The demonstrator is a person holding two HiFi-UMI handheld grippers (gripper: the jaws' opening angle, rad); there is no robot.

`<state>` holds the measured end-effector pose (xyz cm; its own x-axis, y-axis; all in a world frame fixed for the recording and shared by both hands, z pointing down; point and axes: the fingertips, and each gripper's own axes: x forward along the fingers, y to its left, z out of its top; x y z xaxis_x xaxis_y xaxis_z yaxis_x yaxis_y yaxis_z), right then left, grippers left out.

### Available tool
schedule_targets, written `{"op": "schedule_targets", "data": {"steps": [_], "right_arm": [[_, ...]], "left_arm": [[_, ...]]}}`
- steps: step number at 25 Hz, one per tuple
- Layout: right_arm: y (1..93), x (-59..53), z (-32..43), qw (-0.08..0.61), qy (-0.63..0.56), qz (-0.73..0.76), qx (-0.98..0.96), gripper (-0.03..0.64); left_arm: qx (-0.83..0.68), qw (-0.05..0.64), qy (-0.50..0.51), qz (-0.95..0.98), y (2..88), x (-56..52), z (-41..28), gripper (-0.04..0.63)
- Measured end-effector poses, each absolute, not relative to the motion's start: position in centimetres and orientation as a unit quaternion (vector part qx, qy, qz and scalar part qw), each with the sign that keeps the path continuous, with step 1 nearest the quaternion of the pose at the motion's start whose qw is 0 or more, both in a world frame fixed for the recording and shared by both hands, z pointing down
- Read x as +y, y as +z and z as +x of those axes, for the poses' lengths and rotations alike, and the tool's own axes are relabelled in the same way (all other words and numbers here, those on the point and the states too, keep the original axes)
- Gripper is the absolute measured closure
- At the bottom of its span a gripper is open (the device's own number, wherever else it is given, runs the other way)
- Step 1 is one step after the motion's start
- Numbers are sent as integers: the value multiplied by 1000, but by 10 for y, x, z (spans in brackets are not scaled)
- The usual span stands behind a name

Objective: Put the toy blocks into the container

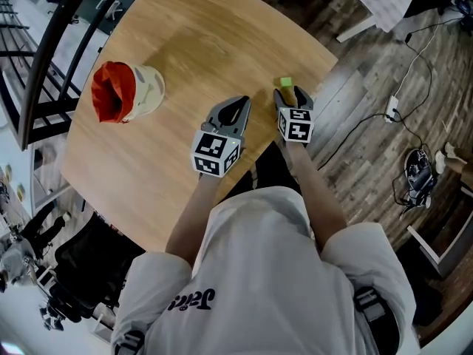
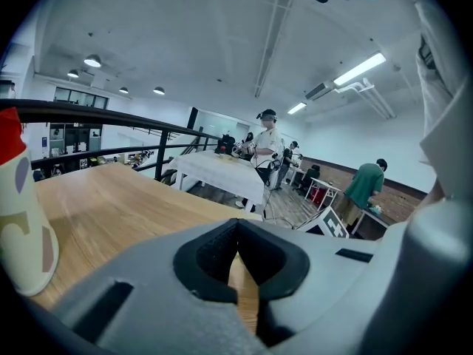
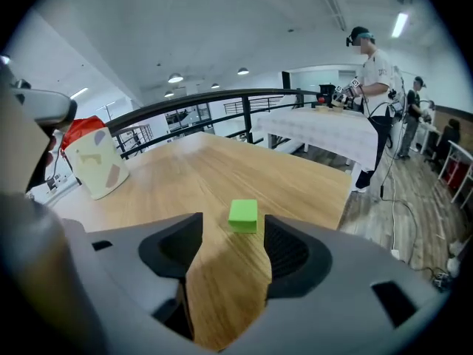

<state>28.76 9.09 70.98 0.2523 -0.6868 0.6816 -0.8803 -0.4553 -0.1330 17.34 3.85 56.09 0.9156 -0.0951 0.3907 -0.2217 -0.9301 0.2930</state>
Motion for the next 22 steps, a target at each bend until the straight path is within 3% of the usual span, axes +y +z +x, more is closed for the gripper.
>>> {"op": "schedule_targets", "data": {"steps": [4,5,7,8,22], "right_arm": [[720,84,296,149,352,780,-496,354],[722,84,297,153,353,779,-495,374],[723,84,300,161,354,779,-492,476],[723,84,301,165,354,779,-490,485],[632,22,268,166,276,745,-584,485]], "left_arm": [[-82,165,198,963,564,41,174,588],[-82,165,200,962,565,42,173,588],[-83,165,200,962,565,42,173,588],[-84,166,199,962,564,42,172,588],[-149,160,152,964,527,7,141,588]]}}
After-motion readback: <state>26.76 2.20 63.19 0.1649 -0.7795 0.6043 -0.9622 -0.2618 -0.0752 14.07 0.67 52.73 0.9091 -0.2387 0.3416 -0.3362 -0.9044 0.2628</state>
